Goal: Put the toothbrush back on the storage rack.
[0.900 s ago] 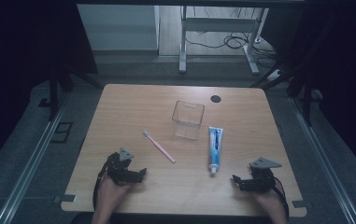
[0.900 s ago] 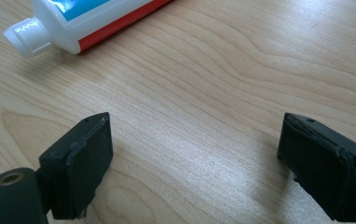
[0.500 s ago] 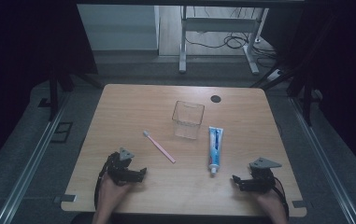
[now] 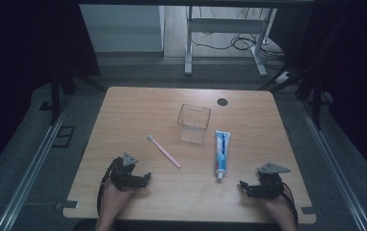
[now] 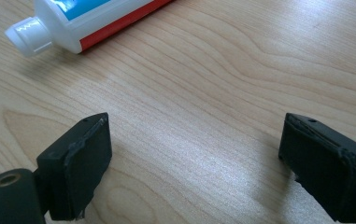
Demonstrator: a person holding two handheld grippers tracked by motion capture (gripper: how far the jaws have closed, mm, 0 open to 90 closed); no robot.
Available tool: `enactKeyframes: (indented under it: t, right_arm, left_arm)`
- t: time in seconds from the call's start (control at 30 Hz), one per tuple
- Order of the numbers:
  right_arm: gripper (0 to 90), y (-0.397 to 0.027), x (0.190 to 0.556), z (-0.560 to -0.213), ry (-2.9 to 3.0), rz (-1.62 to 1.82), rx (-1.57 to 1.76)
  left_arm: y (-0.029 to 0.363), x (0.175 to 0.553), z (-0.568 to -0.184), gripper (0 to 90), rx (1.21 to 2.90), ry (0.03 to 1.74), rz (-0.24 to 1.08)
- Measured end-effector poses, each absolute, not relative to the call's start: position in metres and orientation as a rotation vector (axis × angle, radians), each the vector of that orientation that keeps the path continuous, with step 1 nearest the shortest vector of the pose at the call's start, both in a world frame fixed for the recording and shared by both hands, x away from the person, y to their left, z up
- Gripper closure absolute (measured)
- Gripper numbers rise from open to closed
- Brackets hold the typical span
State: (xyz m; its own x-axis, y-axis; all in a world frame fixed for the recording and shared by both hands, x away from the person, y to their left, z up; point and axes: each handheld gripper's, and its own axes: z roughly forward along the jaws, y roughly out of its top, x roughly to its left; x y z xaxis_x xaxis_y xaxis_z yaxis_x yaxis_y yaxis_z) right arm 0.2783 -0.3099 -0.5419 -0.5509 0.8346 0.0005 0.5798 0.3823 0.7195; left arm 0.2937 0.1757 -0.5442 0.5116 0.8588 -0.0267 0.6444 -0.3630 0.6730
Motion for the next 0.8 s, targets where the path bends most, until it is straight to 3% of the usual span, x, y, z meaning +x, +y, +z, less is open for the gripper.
enactKeyframes:
  t: [0.07,0.37,0.8]
  right_arm:
    - [9.3,-0.310,0.278,-0.542,2.284,0.970,1.229]
    - [9.4,-0.310,0.278,-0.542,2.283,0.971,1.227]
    - [9.6,-0.310,0.278,-0.542,2.282,0.970,1.231]
  left_arm:
    - [0.176,0.293,-0.542,13.1,2.130,1.207,0.442]
    - [0.171,0.293,-0.537,25.5,2.140,1.191,0.454]
    - [0.161,0.298,-0.532,63.2,2.143,1.149,0.360]
